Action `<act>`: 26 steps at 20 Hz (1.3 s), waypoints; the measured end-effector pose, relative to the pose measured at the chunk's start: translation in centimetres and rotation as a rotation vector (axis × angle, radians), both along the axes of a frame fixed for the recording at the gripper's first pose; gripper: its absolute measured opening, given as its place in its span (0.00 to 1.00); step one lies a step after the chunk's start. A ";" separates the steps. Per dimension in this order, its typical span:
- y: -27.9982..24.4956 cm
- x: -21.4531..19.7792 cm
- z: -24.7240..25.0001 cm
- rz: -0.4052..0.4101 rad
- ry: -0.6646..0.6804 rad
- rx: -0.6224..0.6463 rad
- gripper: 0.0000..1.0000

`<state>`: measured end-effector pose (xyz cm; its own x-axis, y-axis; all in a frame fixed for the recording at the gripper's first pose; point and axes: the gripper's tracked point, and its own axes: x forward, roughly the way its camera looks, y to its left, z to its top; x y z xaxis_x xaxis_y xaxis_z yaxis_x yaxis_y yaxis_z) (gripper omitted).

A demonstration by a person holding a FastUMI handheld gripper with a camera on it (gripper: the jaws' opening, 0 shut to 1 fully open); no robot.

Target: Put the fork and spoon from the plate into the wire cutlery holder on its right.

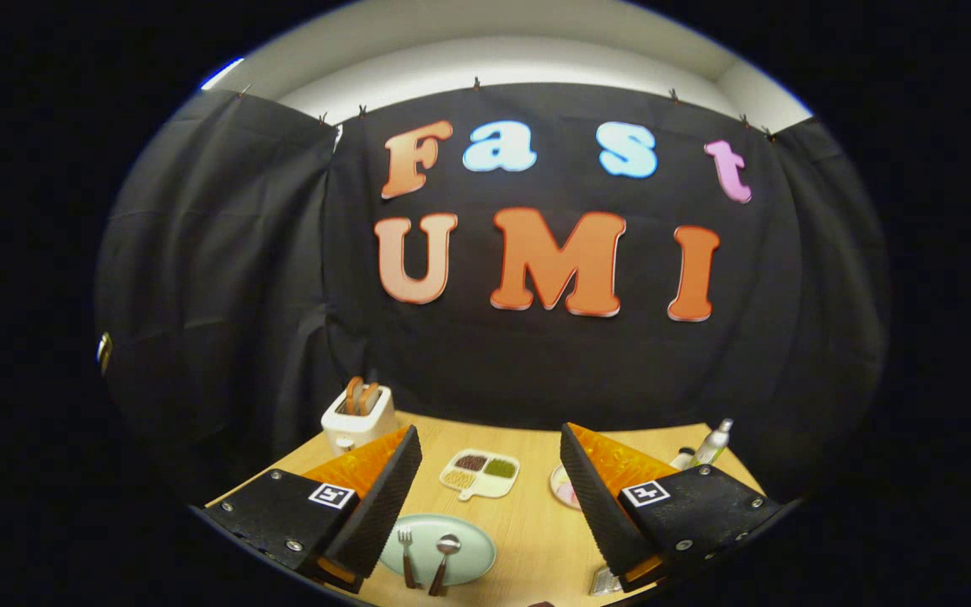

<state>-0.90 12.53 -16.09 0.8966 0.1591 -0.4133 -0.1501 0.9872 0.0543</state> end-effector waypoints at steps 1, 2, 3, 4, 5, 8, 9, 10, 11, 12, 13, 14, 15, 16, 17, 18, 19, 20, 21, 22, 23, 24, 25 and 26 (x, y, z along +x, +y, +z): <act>0.8 -0.4 -2.1 0.016 0.072 -0.009 0.99; 1.6 -0.7 -4.1 0.033 0.140 -0.020 0.99; 2.4 -1.2 -6.1 0.055 0.210 -0.028 0.99; 3.3 -1.8 -8.6 0.075 0.279 -0.034 0.99; 4.0 -2.4 -10.7 0.091 0.344 -0.042 0.96; 5.0 -4.6 -16.5 0.139 0.555 -0.095 0.92; 5.4 -5.8 -18.4 0.157 0.631 -0.097 0.88; 6.0 -6.4 -20.4 0.165 0.695 -0.096 0.86; 6.3 -6.9 -22.1 0.169 0.760 -0.099 0.83; 6.3 -7.6 -23.3 0.165 0.812 -0.101 0.82; 6.4 -8.2 -24.5 0.166 0.863 -0.102 0.78; 6.5 -8.4 -25.8 0.162 0.898 -0.101 0.75; 6.4 -8.5 -26.8 0.160 0.929 -0.111 0.72; 6.1 -8.9 -27.7 0.157 0.968 -0.128 0.69; 6.0 -9.2 -28.4 0.160 0.996 -0.141 0.64; 6.0 -9.2 -28.9 0.166 1.019 -0.152 0.62; 6.2 -9.3 -29.3 0.172 1.034 -0.163 0.57; 6.2 -9.3 -29.8 0.171 1.056 -0.173 0.55; 6.1 -9.5 -30.3 0.167 1.082 -0.180 0.51; 6.1 -9.7 -30.7 0.160 1.110 -0.181 0.50; 6.1 -9.8 -31.0 0.158 1.134 -0.179 0.47; 6.2 -9.8 -31.4 0.156 1.151 -0.180 0.45; 6.0 -9.8 -31.8 0.154 1.163 -0.187 0.43; 6.0 -9.5 -31.9 0.149 1.171 -0.191 0.40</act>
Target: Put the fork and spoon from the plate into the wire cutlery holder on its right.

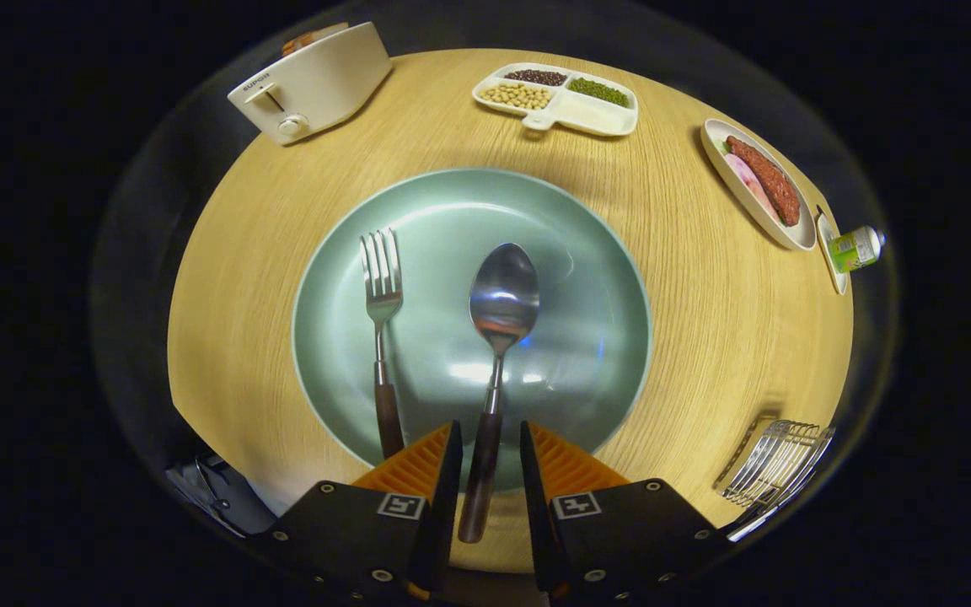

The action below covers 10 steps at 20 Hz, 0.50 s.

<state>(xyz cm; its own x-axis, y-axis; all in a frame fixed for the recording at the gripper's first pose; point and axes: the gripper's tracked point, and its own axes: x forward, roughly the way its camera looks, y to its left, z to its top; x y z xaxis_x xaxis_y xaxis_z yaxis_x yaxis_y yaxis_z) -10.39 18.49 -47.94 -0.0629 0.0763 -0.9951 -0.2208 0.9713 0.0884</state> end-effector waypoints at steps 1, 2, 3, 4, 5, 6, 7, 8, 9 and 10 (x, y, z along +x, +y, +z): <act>0.2 0.1 -0.2 -0.014 0.002 0.003 0.36; 0.1 0.1 -0.2 -0.019 0.021 -0.004 0.34; 0.0 0.2 -0.3 -0.029 0.027 -0.015 0.25; 0.0 0.3 -0.4 -0.033 0.031 -0.017 0.22; -0.1 0.4 -0.3 -0.037 0.033 -0.014 0.14; -0.2 0.3 -0.3 -0.039 0.034 -0.008 0.12; -0.2 0.3 -0.2 -0.039 0.028 0.000 0.09; -0.3 0.5 -0.1 -0.042 0.016 0.007 0.08; -0.4 0.6 0.3 -0.047 0.003 0.012 0.07; -0.8 0.7 0.6 -0.054 -0.010 0.011 0.06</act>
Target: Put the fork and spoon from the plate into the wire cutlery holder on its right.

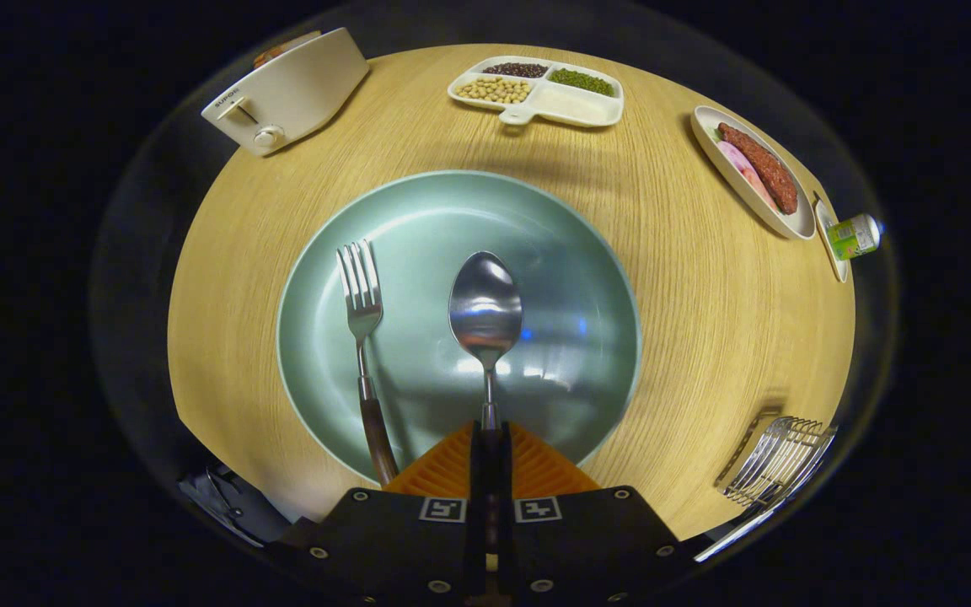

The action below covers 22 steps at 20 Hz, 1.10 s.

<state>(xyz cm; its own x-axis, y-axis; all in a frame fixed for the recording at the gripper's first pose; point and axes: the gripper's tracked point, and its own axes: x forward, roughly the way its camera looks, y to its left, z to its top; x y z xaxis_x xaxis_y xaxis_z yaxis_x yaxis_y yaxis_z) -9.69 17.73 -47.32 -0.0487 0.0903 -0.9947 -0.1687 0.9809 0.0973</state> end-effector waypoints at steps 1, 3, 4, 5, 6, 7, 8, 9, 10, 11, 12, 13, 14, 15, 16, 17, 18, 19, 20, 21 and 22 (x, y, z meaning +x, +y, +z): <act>-0.2 0.1 0.4 -0.009 -0.011 0.002 0.06; 0.1 0.3 1.3 -0.033 -0.036 0.048 0.06; 0.2 0.4 1.8 -0.045 -0.048 0.068 0.06; 0.2 0.7 2.4 -0.056 -0.065 0.084 0.07; 0.2 0.9 3.0 -0.068 -0.082 0.099 0.07; 0.2 1.2 3.5 -0.080 -0.099 0.117 0.06; 0.1 1.1 3.5 -0.074 -0.103 0.121 0.06; -0.4 0.8 3.3 -0.071 -0.086 0.110 0.06; -0.1 0.6 3.4 -0.075 -0.091 0.112 0.06; -0.1 0.5 3.7 -0.085 -0.105 0.128 0.06; -0.2 0.5 4.1 -0.101 -0.116 0.143 0.06; -0.5 0.6 4.7 -0.117 -0.129 0.158 0.06; -0.9 0.7 5.3 -0.137 -0.143 0.164 0.06; -1.4 0.8 6.0 -0.158 -0.157 0.176 0.06; -1.8 0.9 6.8 -0.181 -0.170 0.189 0.06; -2.6 0.9 7.7 -0.200 -0.187 0.197 0.06; -3.5 1.1 8.5 -0.217 -0.209 0.196 0.06; -4.5 1.2 9.2 -0.234 -0.234 0.192 0.06; -5.7 1.4 9.9 -0.254 -0.256 0.189 0.06; -6.9 0.9 10.5 -0.268 -0.261 0.185 0.06; -8.3 0.9 11.4 -0.291 -0.281 0.177 0.06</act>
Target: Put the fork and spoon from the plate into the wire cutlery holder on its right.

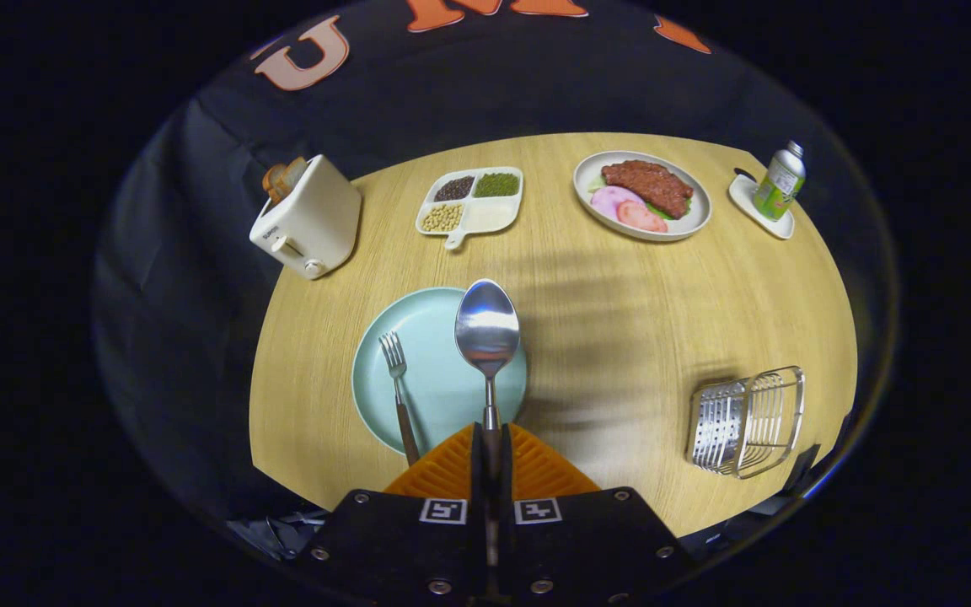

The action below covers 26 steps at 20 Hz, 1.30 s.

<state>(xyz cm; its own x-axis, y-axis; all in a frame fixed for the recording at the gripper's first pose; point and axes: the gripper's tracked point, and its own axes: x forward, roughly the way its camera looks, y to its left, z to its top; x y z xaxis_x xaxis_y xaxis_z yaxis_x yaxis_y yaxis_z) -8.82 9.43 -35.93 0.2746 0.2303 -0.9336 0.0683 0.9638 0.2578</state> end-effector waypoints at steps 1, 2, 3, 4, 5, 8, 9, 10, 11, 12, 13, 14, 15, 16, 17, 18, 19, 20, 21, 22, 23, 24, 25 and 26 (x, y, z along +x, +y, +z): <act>-1.4 0.1 0.7 -0.024 -0.017 -0.007 0.06; -2.8 0.0 1.4 -0.048 -0.029 -0.010 0.06; -3.9 -0.2 1.8 -0.072 -0.039 -0.015 0.06; -5.2 -0.5 2.3 -0.095 -0.048 -0.020 0.06; -6.7 -0.6 2.7 -0.120 -0.061 -0.031 0.06; -11.2 -2.1 3.1 -0.166 -0.069 -0.093 0.06; -12.5 -2.8 3.1 -0.178 -0.066 -0.117 0.06; -13.7 -3.4 3.1 -0.184 -0.063 -0.136 0.06; -14.7 -4.0 3.1 -0.194 -0.058 -0.150 0.06; -15.5 -4.6 2.9 -0.199 -0.045 -0.156 0.06; -16.1 -5.2 2.7 -0.207 -0.032 -0.157 0.06; -16.7 -5.7 2.3 -0.208 -0.019 -0.155 0.06; -16.9 -6.2 2.0 -0.208 -0.007 -0.157 0.06; -17.1 -6.7 1.5 -0.201 0.010 -0.160 0.06; -17.2 -7.3 1.2 -0.188 0.025 -0.163 0.06; -17.4 -7.8 0.8 -0.177 0.037 -0.166 0.06; -17.5 -8.1 0.3 -0.170 0.052 -0.165 0.06; -17.6 -8.4 -0.1 -0.170 0.068 -0.161 0.06; -17.7 -8.7 -0.5 -0.168 0.081 -0.158 0.06; -17.9 -9.0 -0.9 -0.166 0.090 -0.161 0.06; -18.2 -9.2 -1.3 -0.165 0.098 -0.169 0.07; -18.5 -9.2 -1.5 -0.166 0.101 -0.176 0.07; -18.7 -9.1 -1.7 -0.169 0.102 -0.180 0.09; -18.8 -8.8 -1.6 -0.173 0.090 -0.173 0.09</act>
<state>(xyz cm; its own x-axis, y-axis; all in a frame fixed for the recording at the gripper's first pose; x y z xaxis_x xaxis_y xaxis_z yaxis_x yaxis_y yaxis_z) -17.60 -9.36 -37.58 0.2102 0.0221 -0.9774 0.2507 0.9651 0.0757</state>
